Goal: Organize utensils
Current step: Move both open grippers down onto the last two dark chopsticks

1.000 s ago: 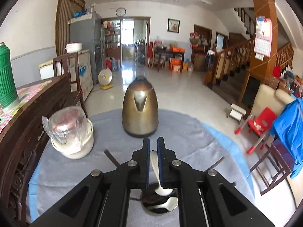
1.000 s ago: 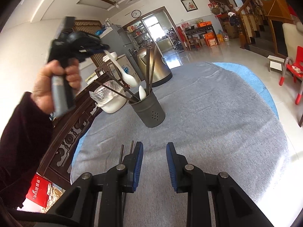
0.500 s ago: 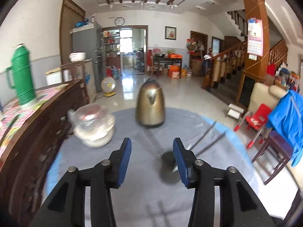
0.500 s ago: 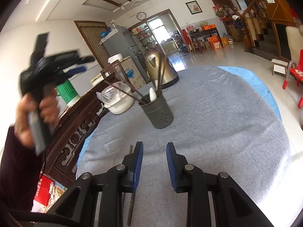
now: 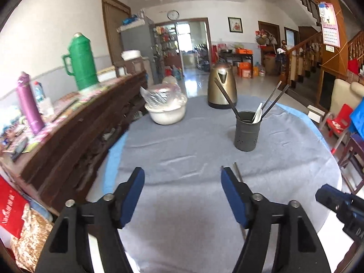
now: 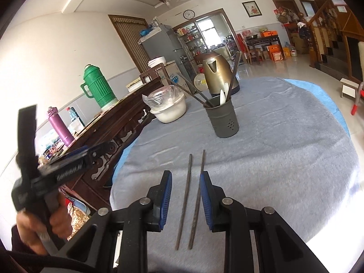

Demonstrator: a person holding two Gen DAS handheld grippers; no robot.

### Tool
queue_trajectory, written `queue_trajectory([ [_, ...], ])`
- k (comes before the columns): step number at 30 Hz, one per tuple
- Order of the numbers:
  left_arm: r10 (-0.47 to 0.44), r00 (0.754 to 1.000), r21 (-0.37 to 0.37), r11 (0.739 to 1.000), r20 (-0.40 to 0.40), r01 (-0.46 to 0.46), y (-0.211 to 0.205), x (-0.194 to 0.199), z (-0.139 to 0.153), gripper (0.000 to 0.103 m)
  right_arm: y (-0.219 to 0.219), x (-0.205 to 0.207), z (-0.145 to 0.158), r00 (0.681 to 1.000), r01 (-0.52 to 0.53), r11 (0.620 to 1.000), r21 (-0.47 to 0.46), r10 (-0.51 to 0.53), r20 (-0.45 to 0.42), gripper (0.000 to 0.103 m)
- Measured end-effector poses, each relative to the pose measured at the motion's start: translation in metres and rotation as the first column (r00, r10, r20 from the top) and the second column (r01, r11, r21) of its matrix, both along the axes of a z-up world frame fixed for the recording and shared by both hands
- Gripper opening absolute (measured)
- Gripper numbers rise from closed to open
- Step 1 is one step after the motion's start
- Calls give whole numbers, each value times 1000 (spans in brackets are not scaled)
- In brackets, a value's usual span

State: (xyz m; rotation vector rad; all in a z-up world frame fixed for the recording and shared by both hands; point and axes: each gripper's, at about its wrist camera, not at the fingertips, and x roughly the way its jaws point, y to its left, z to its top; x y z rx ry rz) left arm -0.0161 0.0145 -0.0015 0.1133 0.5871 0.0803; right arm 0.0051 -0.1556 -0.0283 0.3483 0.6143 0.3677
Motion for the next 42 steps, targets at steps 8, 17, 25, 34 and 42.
queue_trajectory([
  [8, 24, 994, 76, 997, 110, -32, -7, -56, 23, 87, 2, -31, 14, 1000, 28, 999, 20, -28, 9, 28],
  [17, 35, 992, 54, 998, 121, -42, -7, -73, 24, 88, 3, -44, 17, 998, 56, 998, 22, -56, 8, 28],
  [25, 38, 999, 19, 999, -5, -38, -8, -70, -14, 88, 8, -37, 8, 996, 72, 997, -11, -72, -45, 28],
  [34, 50, 998, 25, 998, -32, -50, -14, -69, -26, 88, -1, -47, 10, 1000, 13, 998, 59, -13, -2, 28],
  [42, 39, 999, 35, 999, -37, -38, -15, -67, -29, 88, 4, -47, 15, 1000, -5, 999, 53, 4, 16, 28],
])
